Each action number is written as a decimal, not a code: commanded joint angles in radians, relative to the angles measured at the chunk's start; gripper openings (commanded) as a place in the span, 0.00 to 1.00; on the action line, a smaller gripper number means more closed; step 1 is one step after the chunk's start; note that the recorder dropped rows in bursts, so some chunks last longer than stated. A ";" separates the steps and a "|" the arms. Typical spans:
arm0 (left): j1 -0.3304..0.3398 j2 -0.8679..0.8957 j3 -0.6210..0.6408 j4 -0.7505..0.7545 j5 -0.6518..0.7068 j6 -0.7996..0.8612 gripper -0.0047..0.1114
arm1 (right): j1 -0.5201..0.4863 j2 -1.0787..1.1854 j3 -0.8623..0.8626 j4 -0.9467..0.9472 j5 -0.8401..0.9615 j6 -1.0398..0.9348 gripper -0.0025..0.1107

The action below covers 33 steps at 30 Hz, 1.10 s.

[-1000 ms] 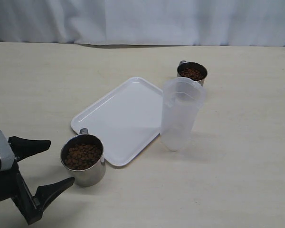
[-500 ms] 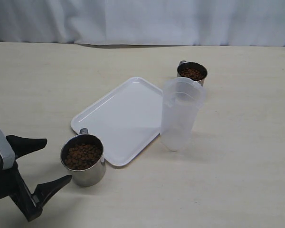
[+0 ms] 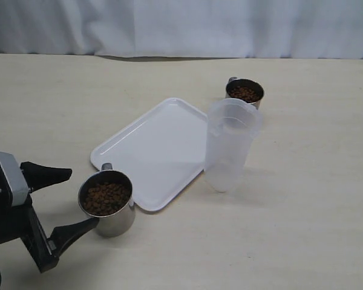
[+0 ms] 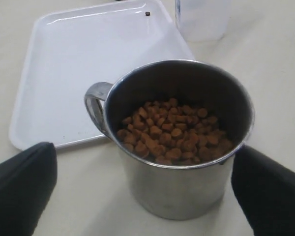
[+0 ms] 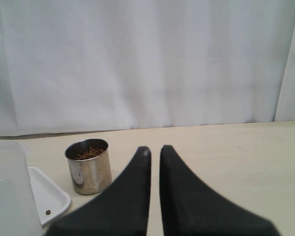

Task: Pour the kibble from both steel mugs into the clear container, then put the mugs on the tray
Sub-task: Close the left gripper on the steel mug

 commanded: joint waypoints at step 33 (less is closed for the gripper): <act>0.000 0.324 -0.111 0.156 -0.107 0.092 0.66 | -0.006 -0.004 0.004 0.005 0.001 -0.003 0.07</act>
